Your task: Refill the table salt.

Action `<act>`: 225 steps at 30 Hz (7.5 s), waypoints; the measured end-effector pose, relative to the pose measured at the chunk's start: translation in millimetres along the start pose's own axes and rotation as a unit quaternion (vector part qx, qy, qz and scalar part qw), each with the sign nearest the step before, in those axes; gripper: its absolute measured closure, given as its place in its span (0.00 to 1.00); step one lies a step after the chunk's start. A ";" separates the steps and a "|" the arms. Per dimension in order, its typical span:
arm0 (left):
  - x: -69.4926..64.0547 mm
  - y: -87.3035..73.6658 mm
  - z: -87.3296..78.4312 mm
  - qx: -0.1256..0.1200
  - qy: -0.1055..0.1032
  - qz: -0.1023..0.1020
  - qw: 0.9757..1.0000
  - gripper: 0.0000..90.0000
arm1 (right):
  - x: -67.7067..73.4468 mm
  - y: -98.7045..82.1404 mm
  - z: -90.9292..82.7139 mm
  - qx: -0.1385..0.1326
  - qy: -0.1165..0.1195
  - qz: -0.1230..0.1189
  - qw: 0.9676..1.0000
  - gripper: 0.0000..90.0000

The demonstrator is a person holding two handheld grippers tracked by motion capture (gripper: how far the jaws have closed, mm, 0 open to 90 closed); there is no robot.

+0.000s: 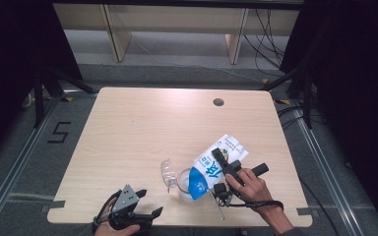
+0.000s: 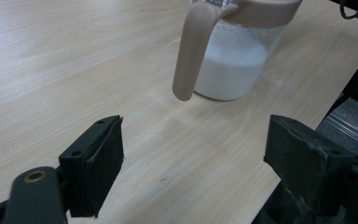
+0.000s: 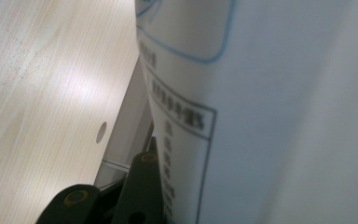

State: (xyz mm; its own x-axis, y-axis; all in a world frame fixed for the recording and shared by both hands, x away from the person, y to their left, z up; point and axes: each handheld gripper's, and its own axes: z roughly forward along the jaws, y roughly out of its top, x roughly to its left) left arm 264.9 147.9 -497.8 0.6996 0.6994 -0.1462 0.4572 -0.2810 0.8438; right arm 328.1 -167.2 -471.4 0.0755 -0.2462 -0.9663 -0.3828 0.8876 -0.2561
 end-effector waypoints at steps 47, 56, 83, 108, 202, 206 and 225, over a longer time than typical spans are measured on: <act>0.9 -0.9 0.0 0.001 0.005 -0.007 1.000 0.21 | -3.6 -0.3 1.4 -0.012 0.019 0.026 0.999 0.83; 1.0 -1.0 0.3 0.000 0.005 -0.007 1.000 0.21 | -0.9 -5.5 -0.6 0.002 0.041 0.094 0.995 0.83; 1.3 -1.2 0.8 0.000 0.005 -0.008 1.000 0.21 | -4.7 -14.3 0.7 -0.003 0.055 0.142 0.988 0.83; 0.0 -0.2 -0.3 0.003 0.007 -0.005 1.000 0.21 | -12.9 -20.4 3.0 -0.026 0.085 0.223 0.971 0.84; 0.8 0.0 0.9 0.001 0.003 -0.007 1.000 0.21 | 48.1 -94.3 37.1 0.028 0.157 0.715 0.681 0.42; 0.5 -0.1 1.2 -0.003 0.004 -0.010 1.000 0.21 | 46.8 -93.0 30.9 0.027 0.168 0.727 0.665 0.37; 1.6 -0.5 0.9 0.000 0.005 -0.008 1.000 0.21 | 33.2 -99.3 -11.5 0.029 0.195 0.753 0.628 0.29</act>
State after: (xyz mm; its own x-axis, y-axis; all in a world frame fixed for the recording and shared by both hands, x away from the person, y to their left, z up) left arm 266.2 148.5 -498.9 0.6866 0.7107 -0.1532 0.4680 -0.2708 0.8412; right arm 358.1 -268.0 -477.8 -0.5668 0.8230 -0.0381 0.2846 0.2390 0.9284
